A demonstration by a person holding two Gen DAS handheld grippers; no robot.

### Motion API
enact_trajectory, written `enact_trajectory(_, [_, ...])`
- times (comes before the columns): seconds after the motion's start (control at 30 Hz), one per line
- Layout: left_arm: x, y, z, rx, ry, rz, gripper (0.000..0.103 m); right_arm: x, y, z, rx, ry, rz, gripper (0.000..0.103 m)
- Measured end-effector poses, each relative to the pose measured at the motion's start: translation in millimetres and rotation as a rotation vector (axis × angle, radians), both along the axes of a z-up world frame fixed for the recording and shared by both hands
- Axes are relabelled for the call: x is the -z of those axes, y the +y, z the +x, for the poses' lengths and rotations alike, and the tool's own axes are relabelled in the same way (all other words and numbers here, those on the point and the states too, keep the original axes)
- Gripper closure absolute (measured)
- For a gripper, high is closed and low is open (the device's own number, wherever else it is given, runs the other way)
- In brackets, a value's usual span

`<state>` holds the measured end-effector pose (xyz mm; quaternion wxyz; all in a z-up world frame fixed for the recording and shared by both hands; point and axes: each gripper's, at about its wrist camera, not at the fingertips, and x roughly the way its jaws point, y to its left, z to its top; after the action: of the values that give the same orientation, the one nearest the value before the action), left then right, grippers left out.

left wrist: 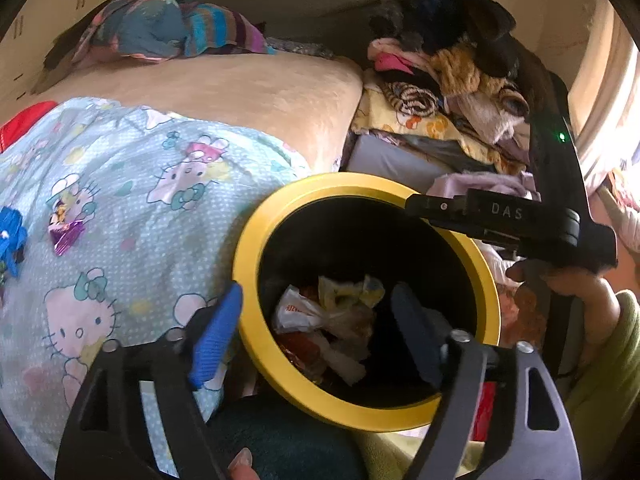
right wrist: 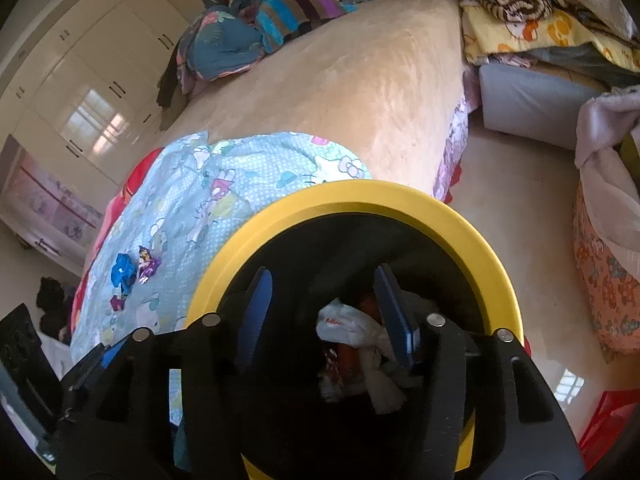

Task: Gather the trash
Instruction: 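Open both grippers over the yellow bin to drop the packet and chocolate bar, then move both tools from the bin back to the wrappers on the blanket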

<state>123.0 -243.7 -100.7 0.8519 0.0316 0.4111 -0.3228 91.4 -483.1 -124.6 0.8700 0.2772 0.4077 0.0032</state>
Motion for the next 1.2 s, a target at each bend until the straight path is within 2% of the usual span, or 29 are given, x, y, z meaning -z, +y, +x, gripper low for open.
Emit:
enact_trajectory(0.1, [-5,9,-2,-0.032,-0.011,-0.015,0.015,-7,11,1,-0.019,-0.023,-0.026,0.047])
enact_trajectory(0.27, [-15,21,-3,-0.069,-0.042,-0.023,0.009,-17,24,3,-0.046,-0.045,-0.060,0.040])
enact_trajectory(0.63, [-38,56,-2,-0.180,-0.105,-0.041,0.007,-37,49,3,-0.083,-0.094,-0.093,0.031])
enact_trajectory(0.97, [-65,102,0,-0.321,-0.225,-0.037,0.007,-48,92,7,-0.146,-0.160,-0.081,0.028])
enact_trajectory(1.2, [-73,145,21,-0.438,-0.203,-0.097,0.007,-54,135,24,-0.241,-0.183,-0.112,0.028])
